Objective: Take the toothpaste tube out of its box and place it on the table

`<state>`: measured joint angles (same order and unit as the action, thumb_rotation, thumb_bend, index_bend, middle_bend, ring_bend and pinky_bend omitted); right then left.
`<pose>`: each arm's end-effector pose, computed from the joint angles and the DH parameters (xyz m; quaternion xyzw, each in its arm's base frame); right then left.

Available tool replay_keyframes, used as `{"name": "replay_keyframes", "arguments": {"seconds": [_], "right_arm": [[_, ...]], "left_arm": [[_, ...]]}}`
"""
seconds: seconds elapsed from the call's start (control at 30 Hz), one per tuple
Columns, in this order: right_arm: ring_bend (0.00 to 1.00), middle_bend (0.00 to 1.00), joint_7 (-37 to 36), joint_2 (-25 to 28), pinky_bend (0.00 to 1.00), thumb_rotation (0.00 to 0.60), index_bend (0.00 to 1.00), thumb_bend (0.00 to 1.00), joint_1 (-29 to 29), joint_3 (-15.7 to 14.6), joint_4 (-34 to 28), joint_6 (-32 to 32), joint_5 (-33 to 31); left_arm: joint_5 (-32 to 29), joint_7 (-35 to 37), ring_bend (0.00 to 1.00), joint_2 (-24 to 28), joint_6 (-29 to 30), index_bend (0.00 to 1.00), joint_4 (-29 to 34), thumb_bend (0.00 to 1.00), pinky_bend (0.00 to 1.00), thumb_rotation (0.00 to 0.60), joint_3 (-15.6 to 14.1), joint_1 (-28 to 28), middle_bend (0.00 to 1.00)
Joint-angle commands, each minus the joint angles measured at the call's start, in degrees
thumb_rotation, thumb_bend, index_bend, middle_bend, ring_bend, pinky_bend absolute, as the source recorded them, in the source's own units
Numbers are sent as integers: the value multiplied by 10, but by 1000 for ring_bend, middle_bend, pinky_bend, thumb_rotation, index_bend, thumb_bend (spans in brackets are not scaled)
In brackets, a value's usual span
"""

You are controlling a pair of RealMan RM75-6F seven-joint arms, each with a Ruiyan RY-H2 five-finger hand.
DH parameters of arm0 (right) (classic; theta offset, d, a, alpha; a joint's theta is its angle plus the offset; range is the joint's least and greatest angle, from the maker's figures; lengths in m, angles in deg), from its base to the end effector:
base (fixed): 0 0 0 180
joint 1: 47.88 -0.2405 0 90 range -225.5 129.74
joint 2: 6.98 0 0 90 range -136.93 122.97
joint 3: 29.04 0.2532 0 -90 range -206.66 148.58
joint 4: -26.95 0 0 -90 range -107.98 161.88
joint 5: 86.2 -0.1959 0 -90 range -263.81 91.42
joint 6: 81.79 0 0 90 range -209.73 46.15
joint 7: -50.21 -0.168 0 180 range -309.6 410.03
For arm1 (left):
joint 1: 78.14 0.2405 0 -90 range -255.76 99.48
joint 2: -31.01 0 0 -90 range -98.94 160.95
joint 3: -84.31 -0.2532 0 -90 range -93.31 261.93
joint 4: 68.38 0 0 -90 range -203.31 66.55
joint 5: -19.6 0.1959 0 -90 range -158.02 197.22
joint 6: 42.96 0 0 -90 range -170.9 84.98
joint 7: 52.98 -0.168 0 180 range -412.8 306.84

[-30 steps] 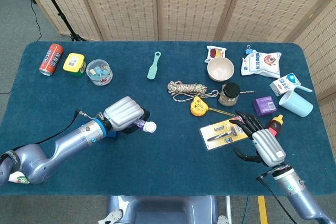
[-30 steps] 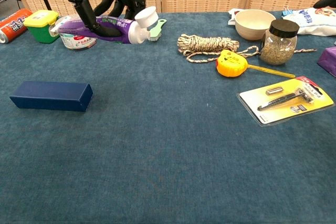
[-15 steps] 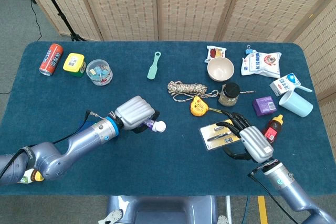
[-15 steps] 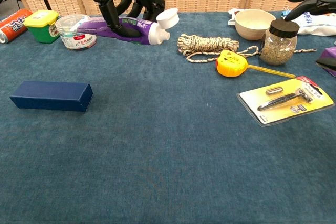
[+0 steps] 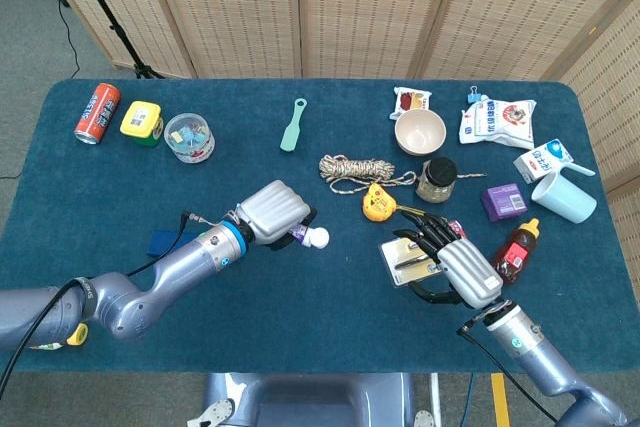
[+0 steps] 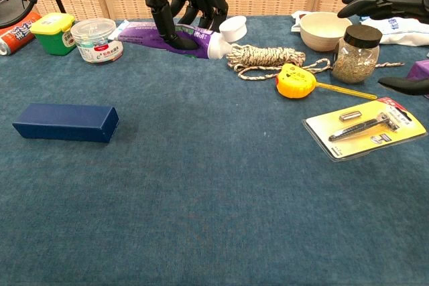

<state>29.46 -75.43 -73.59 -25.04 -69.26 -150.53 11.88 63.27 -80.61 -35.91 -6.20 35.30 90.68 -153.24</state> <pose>-0.1758 -0.2758 0.0906 0.6858 -0.4376 0.5113 0.2771 0.0117 0.3703 0.0346 -0.8817 -0.2428 -0.2805 0.2916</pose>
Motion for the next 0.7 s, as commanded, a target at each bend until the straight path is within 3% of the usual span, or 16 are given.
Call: {"name": "replay_keyframes", "arguments": {"seconds": [0.03,0.7], "right_arm": [[0,0,4,-4,0,600,111,370,-5,-1,-2,6,-5],[0,0,12,-26,0,600,108,369,-48,10,1,33,-19]], "left_arm": [[-24,-18,641,-13,17,624,-3,928,600,600,-9,-15,607],[-152,-80,641,-75,69,622,-19,927,600,600,-19,-87,607]]}}
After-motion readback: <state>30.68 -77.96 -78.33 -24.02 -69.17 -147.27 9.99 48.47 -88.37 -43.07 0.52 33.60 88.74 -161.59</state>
